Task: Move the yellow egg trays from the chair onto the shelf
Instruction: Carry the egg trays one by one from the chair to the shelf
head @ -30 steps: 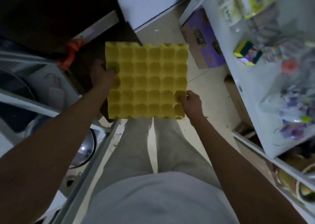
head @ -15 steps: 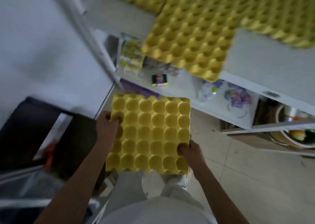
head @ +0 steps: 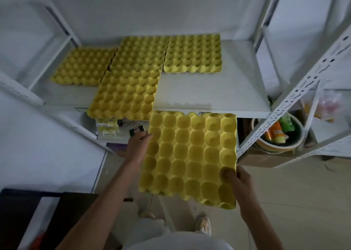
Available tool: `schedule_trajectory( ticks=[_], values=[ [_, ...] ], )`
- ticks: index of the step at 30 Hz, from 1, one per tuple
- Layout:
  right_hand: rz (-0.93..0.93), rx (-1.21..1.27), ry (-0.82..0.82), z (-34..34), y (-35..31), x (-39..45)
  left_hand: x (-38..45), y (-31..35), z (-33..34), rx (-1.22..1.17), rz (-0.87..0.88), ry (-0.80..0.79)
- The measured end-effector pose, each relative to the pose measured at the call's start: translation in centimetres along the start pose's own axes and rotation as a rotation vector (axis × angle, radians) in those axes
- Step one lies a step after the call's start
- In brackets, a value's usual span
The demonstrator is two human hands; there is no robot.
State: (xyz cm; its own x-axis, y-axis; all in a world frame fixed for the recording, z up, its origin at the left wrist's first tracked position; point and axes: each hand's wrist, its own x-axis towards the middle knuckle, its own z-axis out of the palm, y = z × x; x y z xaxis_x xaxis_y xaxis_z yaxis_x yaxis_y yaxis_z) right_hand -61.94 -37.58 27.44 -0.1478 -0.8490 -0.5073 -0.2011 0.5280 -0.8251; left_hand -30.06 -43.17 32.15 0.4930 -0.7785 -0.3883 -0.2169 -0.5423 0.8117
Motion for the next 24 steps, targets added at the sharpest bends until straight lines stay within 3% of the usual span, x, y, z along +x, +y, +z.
schedule_trajectory(
  ticks=[5, 10, 15, 21, 24],
  values=[
    [-0.047, 0.093, 0.128, -1.2, -0.9, 2.3, 1.9, 3.0, 2.0, -0.048, 0.042, -0.068],
    [-0.047, 0.114, 0.146, 0.8, -3.8, 6.9, 5.4, 5.0, 1.9, -0.096, 0.076, -0.188],
    [0.006, 0.064, 0.194, 4.0, -7.6, 13.3, 11.5, 7.5, -0.7, -0.087, 0.236, -0.21],
    [-0.06, -0.154, 0.341, 6.3, -11.7, 19.6, 20.5, 5.8, -5.9, 0.491, 0.623, -0.044],
    [-0.092, -0.332, 0.38, 7.2, -13.2, 21.7, 23.9, 3.9, -5.9, 0.833, 0.666, -0.096]
  ],
)
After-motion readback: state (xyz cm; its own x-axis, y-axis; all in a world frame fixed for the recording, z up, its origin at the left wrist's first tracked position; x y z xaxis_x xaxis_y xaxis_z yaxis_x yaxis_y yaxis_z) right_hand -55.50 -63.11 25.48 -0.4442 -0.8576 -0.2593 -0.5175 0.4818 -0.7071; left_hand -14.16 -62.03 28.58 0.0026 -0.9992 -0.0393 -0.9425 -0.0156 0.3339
